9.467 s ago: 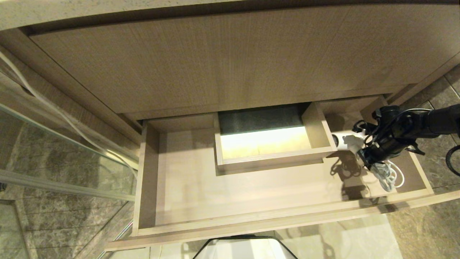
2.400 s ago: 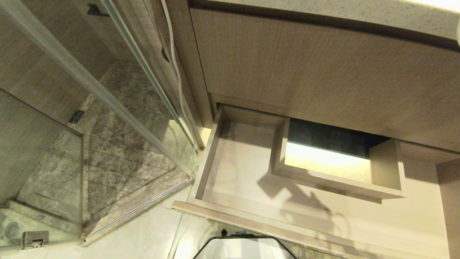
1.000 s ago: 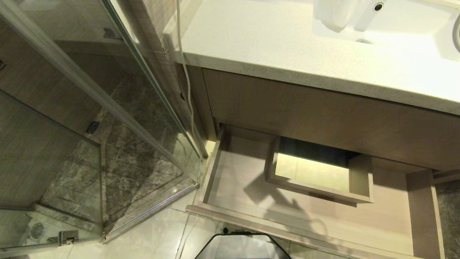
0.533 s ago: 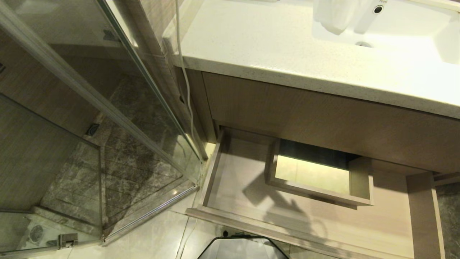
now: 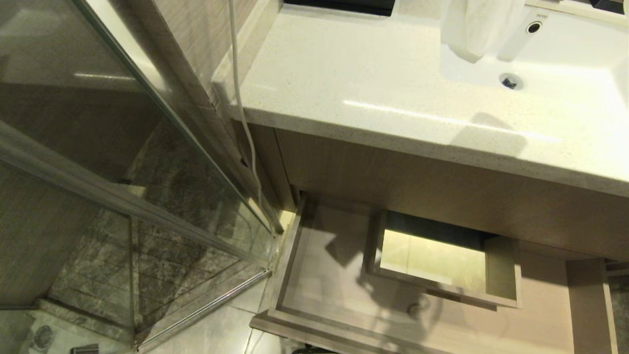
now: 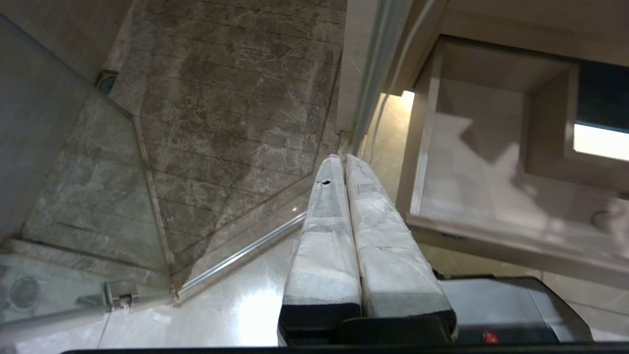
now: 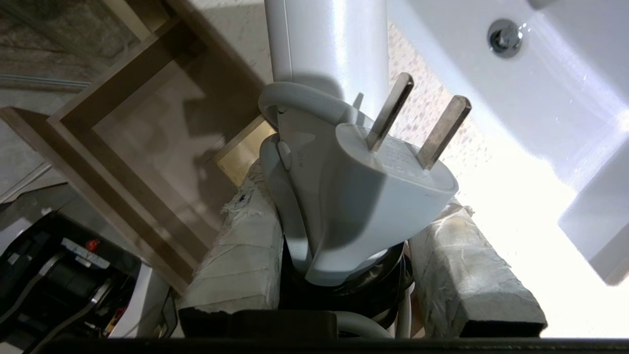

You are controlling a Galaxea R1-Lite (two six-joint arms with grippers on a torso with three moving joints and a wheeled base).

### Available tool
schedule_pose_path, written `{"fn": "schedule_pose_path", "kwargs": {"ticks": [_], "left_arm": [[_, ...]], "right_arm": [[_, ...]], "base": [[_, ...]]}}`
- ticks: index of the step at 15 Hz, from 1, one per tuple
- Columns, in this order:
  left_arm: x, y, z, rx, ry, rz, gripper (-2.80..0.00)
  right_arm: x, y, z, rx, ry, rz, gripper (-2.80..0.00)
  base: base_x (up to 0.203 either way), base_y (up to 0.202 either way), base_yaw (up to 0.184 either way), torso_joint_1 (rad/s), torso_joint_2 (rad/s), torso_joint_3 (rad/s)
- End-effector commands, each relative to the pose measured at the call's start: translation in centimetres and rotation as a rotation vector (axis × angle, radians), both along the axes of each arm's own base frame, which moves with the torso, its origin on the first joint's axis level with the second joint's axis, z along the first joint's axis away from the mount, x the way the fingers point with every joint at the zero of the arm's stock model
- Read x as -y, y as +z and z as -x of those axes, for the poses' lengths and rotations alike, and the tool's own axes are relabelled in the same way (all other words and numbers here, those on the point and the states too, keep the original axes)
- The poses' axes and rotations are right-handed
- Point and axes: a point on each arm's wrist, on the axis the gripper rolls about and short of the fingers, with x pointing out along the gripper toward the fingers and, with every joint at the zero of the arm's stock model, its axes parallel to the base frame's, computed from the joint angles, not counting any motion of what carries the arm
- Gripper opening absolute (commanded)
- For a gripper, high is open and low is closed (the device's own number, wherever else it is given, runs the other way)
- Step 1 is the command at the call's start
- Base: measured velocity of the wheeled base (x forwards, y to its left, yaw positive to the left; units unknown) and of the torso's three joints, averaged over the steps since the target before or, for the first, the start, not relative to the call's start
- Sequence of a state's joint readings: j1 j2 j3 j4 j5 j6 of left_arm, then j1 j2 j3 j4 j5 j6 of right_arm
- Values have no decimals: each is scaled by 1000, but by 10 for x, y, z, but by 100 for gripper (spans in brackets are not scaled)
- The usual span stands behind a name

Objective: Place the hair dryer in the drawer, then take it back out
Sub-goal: Place it on the countertop

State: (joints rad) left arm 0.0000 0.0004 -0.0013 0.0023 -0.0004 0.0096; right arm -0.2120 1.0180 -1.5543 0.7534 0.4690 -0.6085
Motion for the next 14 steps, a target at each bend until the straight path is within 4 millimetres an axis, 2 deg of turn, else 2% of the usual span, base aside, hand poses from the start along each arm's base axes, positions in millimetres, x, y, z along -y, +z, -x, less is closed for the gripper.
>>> {"fn": "schedule_pose_path", "kwargs": {"ticks": [1, 4, 9, 14], "left_arm": [[0, 0, 0, 0, 0, 0, -280], [0, 0, 0, 1, 0, 0, -280], [0, 0, 0, 1, 0, 0, -280], [0, 0, 0, -1, 0, 0, -280]], "right_arm": [[0, -1, -3, -3, 16, 3, -280], [1, -1, -7, -13, 25, 4, -280], [-2, -1, -23, -43, 108, 25, -280], [-11, -6, -78, -114, 295, 106, -280]], "base": [[0, 0, 0, 300, -12, 273], [0, 0, 0, 177, -14, 146], [0, 0, 0, 13, -4, 17], [0, 0, 0, 0, 0, 0]]}}
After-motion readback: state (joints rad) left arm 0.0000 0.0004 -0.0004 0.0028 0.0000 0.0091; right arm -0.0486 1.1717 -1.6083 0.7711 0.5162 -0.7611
